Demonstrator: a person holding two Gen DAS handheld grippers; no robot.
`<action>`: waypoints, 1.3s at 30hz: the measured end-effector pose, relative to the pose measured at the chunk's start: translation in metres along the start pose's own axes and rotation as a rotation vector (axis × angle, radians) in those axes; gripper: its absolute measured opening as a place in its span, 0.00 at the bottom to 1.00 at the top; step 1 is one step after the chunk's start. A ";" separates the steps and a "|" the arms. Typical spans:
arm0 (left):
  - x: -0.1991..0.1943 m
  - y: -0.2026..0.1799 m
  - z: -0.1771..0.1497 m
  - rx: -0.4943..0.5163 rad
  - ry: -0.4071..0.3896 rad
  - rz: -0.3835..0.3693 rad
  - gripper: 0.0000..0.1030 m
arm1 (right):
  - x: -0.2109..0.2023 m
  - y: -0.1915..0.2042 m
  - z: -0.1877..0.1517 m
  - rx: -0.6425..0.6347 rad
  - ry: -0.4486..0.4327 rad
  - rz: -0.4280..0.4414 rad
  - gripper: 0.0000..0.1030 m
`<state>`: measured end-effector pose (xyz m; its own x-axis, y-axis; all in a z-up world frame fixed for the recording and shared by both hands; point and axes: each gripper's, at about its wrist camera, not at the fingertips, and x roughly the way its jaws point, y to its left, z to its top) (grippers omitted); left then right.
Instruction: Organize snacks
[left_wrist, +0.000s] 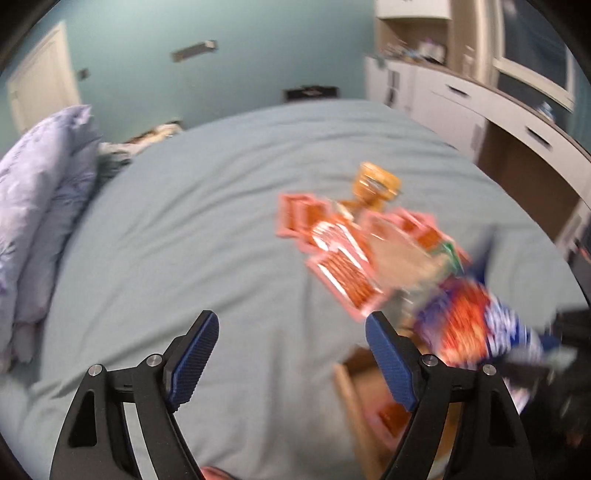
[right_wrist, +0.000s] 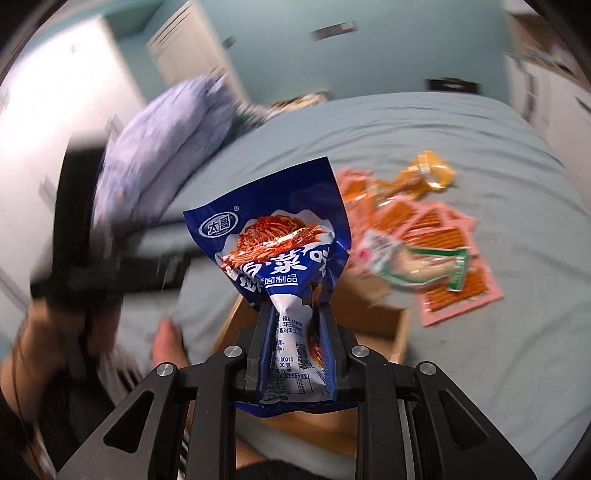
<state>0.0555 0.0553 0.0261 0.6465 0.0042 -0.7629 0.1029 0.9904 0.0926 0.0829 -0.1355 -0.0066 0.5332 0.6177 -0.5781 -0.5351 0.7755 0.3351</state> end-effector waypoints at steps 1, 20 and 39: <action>0.004 0.005 0.002 -0.022 -0.003 0.001 0.81 | 0.009 0.009 -0.001 -0.053 0.032 -0.027 0.21; 0.013 -0.010 -0.002 -0.006 0.043 0.019 0.85 | -0.067 -0.031 0.019 0.054 -0.180 -0.395 0.85; -0.003 -0.033 -0.001 0.115 -0.047 0.096 0.96 | -0.034 0.020 0.012 -0.084 -0.036 -0.521 0.85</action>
<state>0.0497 0.0222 0.0244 0.6916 0.0892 -0.7168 0.1230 0.9633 0.2385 0.0621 -0.1397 0.0293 0.7636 0.1585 -0.6259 -0.2429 0.9687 -0.0511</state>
